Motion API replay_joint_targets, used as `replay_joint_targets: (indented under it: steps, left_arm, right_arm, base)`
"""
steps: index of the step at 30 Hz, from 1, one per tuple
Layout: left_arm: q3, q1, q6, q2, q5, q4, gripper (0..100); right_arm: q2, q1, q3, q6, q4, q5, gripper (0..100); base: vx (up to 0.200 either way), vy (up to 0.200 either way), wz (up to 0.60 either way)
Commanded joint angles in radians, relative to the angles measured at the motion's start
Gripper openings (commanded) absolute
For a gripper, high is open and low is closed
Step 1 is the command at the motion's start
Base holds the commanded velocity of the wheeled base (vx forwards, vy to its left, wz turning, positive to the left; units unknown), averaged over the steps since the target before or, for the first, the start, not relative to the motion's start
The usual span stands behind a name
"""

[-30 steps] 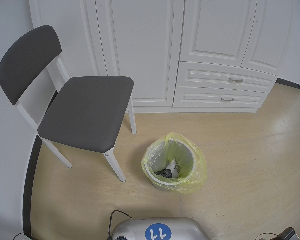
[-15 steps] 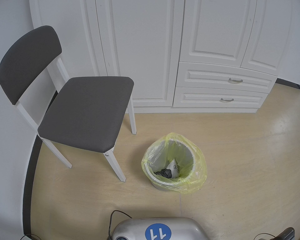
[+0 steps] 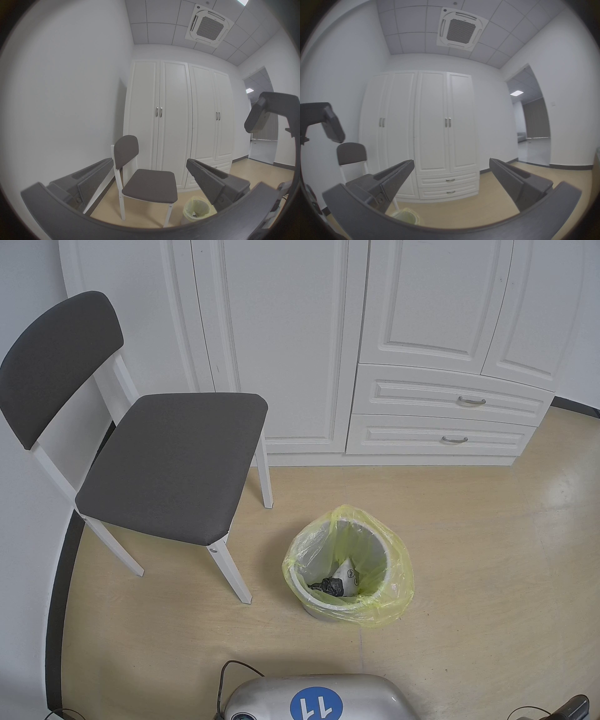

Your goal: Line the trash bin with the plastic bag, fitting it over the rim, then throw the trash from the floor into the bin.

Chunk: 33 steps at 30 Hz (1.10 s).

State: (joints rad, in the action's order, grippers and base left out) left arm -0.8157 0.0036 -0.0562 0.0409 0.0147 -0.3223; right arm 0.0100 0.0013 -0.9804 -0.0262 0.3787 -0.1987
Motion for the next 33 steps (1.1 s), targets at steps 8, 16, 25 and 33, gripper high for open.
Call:
replay_joint_targets:
  steps: [8,16,25,33]
  left_arm:
    - [0.033,-0.001,0.022,-0.041,-0.004,-0.006,100]
    - [0.205,0.001,0.130,-0.041,-0.005,0.299,100]
    - [0.526,0.001,0.269,-0.041,-0.009,0.793,100]
    - [0.771,-0.001,0.257,-0.041,-0.005,0.830,100]
  right_arm:
    - [-0.010,0.000,0.046,-0.074,-0.199,0.030,100]
    - [-0.010,0.000,0.115,-0.095,-0.391,0.030,100]
    - [-0.010,0.000,0.212,-0.060,-0.535,0.024,100]
    - [-0.010,0.000,0.488,-0.069,-0.807,0.021,100]
  base:
    - [0.000,0.000,0.00]
    - [0.000,0.000,0.00]
    - [0.000,0.000,0.00]
    - [0.000,0.000,0.00]
